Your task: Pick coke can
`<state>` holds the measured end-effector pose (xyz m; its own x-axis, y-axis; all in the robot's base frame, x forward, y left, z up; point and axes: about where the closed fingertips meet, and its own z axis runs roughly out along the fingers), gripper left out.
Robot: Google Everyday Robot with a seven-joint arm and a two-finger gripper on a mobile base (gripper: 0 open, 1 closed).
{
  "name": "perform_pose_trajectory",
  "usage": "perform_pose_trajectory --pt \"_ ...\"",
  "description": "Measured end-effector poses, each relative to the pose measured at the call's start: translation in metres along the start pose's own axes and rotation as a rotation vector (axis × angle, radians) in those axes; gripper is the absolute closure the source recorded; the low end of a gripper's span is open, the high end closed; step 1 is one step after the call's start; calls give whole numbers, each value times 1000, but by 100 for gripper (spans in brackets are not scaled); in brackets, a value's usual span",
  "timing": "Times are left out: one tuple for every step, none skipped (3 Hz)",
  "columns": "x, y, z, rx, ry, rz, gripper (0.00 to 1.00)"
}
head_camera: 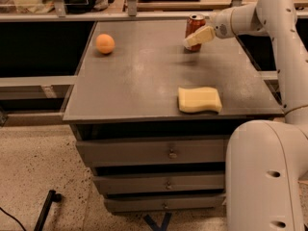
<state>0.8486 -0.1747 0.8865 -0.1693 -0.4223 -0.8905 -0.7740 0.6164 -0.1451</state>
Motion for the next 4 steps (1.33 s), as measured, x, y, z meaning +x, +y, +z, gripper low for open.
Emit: perform_pose_trajectory --pt "1 0 13 -13 -33 10 0" --pt "7 -7 20 5 -43 27 0" --pt "8 -11 23 17 -58 33 16" --pt "9 -15 23 24 -68 49 40"
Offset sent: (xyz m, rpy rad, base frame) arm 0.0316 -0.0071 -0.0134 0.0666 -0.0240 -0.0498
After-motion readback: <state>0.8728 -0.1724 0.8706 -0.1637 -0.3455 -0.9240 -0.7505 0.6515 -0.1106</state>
